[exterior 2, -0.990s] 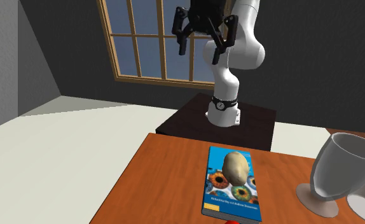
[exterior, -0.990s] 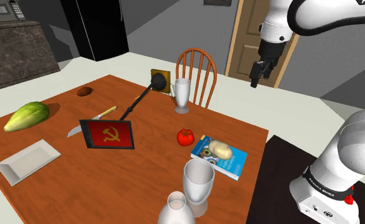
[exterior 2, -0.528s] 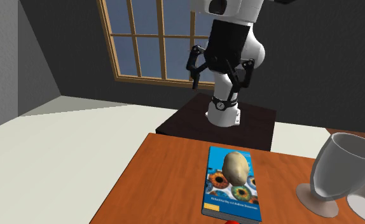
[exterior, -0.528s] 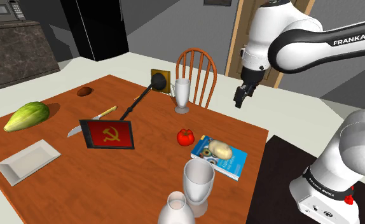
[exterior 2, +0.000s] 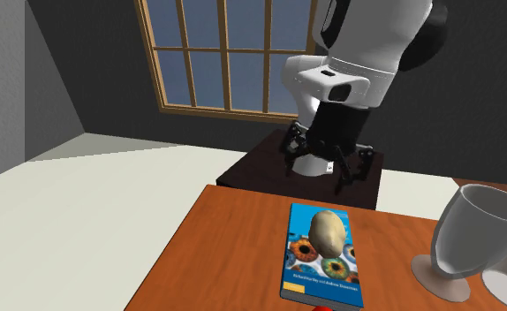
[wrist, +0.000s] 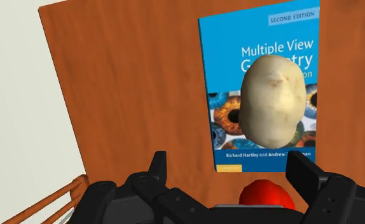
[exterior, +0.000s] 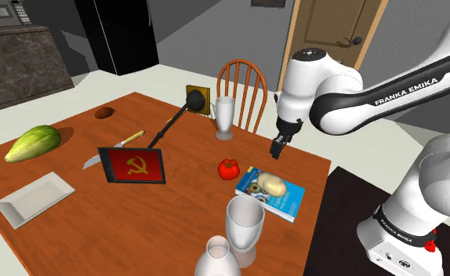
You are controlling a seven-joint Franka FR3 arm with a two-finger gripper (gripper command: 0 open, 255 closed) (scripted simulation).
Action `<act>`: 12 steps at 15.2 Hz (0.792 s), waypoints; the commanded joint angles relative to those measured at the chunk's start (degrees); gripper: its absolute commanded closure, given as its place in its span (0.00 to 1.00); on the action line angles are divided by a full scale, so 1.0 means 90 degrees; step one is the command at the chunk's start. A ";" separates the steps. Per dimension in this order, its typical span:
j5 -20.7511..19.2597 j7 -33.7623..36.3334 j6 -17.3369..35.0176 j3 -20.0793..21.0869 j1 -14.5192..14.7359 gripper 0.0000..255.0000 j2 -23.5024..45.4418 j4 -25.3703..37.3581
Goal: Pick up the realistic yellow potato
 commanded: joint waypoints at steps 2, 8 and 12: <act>-0.0294 0.0345 0.0695 0.0315 -0.0044 0.00 0.0661 -0.0015; -0.1484 0.1456 0.1750 0.0940 -0.0328 0.00 0.2025 0.0163; -0.2023 0.1911 0.2072 0.0987 -0.0468 0.00 0.2432 0.0156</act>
